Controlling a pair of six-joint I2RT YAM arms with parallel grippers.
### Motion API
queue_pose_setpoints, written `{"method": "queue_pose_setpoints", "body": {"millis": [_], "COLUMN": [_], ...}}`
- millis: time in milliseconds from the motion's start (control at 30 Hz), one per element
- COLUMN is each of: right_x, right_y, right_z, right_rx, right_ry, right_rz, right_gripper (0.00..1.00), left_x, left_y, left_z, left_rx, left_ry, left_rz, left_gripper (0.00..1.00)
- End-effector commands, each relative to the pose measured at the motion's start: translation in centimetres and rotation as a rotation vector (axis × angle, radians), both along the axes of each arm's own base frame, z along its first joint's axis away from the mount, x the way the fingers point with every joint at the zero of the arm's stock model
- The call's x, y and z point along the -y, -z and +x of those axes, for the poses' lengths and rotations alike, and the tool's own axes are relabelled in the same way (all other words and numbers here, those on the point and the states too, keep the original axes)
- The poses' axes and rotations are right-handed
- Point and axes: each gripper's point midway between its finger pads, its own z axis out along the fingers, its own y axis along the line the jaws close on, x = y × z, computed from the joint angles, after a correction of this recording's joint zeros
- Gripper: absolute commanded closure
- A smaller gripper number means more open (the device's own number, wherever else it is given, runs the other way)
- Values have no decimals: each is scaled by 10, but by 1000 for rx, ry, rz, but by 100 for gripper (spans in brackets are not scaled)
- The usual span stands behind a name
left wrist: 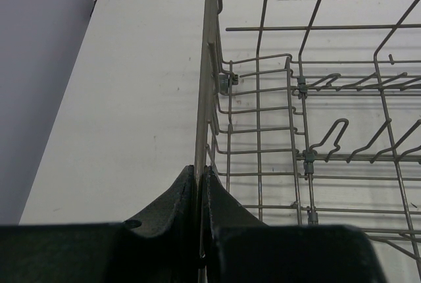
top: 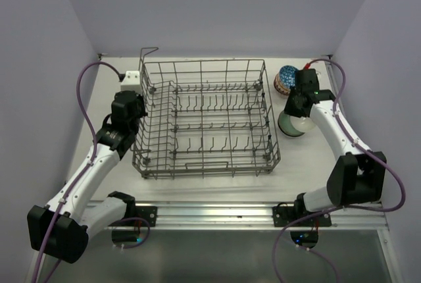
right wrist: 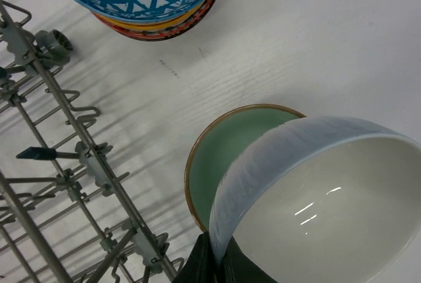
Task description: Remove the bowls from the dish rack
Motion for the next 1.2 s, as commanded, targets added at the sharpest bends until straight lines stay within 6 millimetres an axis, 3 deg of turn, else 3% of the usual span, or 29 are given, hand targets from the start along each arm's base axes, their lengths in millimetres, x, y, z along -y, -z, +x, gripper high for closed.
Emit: {"method": "queue_pose_setpoints", "body": {"millis": [0,333,733,833,967,1033,1067,1167], "right_x": [4,-4,-8,-11,-14,-14,-14,-15], "right_y": [-21,11,26,27,26,27,28,22], "right_z": [22,26,22,23,25,24,22,23], "right_rx": [47,-83,-145,-158,-161,-169,-177,-163], "right_ry": [-39,-119,-156,-169,-185,-185,-187,-181], "right_rz": [-40,-37,-25,-11,-3,-6,-3,5], "right_gripper": [100,100,98,93,70,64,55,49], "left_x": [-8,-5,-3,-2,-1,-2,-1,-1], "left_y": [-15,-15,-14,-13,-13,-13,-13,-13], "left_z": [-3,-3,-2,-1,-1,-2,-2,-2], "left_rx": [39,39,36,34,34,32,34,32], "left_ry": [-24,-7,3,6,8,8,9,11], "left_rz": [23,17,10,9,9,9,7,8], "left_gripper": [100,100,100,100,100,100,100,100]}}
